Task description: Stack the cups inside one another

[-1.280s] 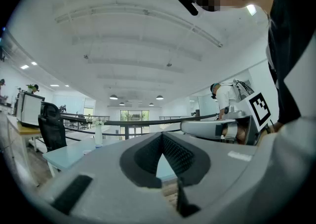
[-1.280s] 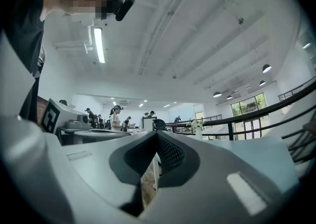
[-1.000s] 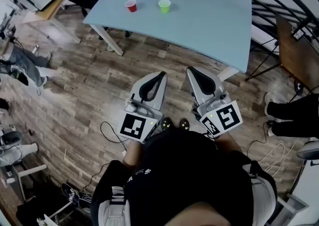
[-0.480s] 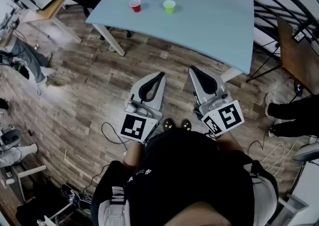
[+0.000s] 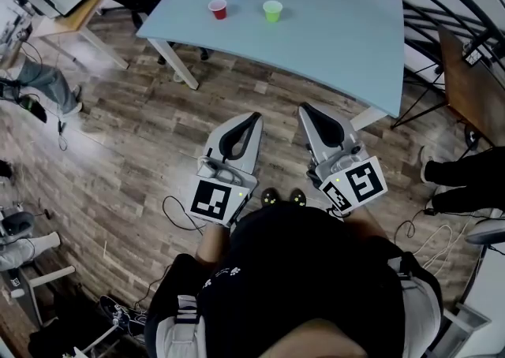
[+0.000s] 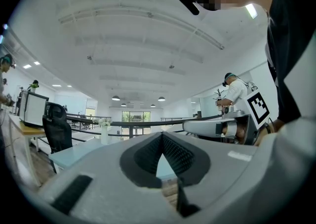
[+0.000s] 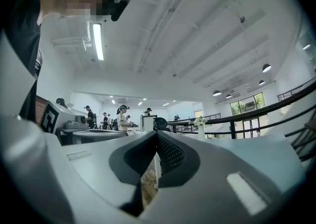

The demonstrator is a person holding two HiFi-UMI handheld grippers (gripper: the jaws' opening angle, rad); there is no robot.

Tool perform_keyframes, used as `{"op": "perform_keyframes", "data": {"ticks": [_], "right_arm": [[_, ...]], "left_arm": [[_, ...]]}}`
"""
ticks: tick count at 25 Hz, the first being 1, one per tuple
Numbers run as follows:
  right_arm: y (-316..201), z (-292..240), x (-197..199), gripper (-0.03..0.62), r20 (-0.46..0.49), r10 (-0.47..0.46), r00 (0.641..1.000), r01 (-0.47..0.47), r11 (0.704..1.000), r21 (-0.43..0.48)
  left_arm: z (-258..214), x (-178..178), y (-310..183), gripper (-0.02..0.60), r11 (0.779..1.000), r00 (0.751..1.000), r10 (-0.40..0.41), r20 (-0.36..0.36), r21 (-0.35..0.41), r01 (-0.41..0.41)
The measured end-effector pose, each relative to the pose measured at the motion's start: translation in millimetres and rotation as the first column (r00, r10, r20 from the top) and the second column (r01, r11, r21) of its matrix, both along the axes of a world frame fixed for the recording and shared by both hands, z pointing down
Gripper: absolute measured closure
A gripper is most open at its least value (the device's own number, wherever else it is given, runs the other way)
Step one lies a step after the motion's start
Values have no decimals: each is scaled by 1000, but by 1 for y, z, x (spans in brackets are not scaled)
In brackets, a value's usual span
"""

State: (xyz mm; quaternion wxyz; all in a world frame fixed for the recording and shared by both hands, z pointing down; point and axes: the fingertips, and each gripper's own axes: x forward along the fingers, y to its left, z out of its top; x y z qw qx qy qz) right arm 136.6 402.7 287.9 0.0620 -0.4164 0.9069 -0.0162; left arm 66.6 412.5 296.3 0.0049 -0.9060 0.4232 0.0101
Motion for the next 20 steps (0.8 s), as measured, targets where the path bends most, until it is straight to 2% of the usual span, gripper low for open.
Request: {"op": "perform_keyframes", "data": {"ticks": [13, 20], "right_arm": [[-6, 2, -28, 582, -11, 36, 999, -36, 999, -2], [-13, 7, -27, 582, -12, 51, 999, -51, 999, -13]], "left_arm": [[4, -37, -10, 588, 1000, 1000, 3, -18, -4, -3], [11, -43, -14, 588, 1000, 1000, -6, -27, -21, 6]]}}
